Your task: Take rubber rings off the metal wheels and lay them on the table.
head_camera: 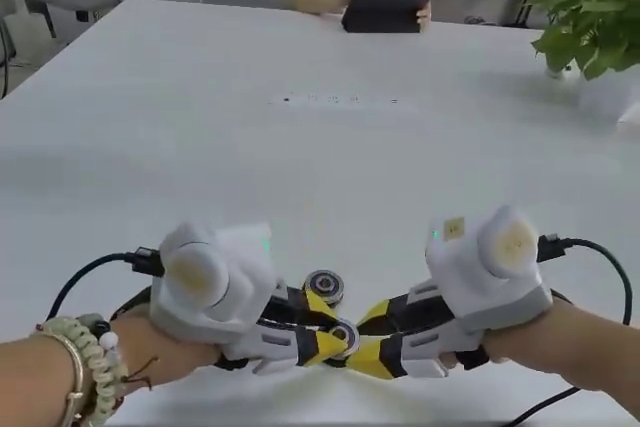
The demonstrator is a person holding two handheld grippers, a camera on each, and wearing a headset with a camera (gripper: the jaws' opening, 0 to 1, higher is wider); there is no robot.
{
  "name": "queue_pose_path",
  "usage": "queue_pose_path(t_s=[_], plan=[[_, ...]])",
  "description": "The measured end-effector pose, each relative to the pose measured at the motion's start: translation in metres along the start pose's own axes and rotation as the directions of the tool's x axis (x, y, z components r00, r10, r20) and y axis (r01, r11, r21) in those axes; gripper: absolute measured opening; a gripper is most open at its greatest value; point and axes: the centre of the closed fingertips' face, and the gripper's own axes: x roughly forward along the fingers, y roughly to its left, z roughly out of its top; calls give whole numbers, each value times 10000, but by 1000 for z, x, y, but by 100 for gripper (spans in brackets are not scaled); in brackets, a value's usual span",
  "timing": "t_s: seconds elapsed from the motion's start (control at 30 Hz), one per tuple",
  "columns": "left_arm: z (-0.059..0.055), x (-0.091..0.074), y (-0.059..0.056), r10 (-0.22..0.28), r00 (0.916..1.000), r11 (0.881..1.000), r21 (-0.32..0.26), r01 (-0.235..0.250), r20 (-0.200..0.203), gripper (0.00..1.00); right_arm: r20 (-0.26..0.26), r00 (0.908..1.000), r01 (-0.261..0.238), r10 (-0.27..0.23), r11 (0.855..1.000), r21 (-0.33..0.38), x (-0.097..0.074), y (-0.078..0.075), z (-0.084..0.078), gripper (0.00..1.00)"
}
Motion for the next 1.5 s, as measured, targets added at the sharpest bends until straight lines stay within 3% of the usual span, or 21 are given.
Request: queue_pose_path(t_s=[0.6,0.67,0.7,0.73,1.0,1.2,1.27,1.37,1.4,1.47,1.5], plan=[[-1,-1,0,44,9999,9999,-160,-42,141,8,-205,9998,31,-36,9996,-290,-1,-1,-1,13],[-1,-1,1,37,9999,9999,-168,-34,155,8,-299,9996,15,-18,10000,-92,-2,-1,-3,9],[-1,-1,0,24,9999,9999,-171,-21,158,8,-820,9965,139,-151,9998,-151,-5,-4,-12,4],[-1,-1,0,20,9999,9998,-177,-16,171,8,-478,9988,39,-46,9999,-149,-4,-3,-6,4],[-1,-1,1,8,9998,9997,-242,-3,197,8,-606,9979,210,-231,9991,-364,-3,-5,-5,1],[-1,-2,2,8,9998,9997,-257,-2,215,8,-618,9976,344,-320,9987,378,-3,-9,-6,0],[-1,-2,2,18,9998,9997,-262,-12,222,8,-575,9977,415,-363,9949,924,-3,-10,-7,0],[-1,-2,3,69,9997,9995,-295,-62,216,8,-452,9979,497,-458,9948,891,-2,-11,-6,0],[-1,-2,3,61,9997,9996,-293,-54,215,8,-535,9973,583,-503,9855,1591,-3,-10,-7,0],[-1,-2,3,53,9997,9995,-297,-47,224,8,-517,9974,601,-498,9733,2215,-5,-14,-6,0],[-1,-2,3,70,9997,9995,-302,-63,226,8,-641,9966,642,-517,9751,2124,-6,-14,-8,0]])
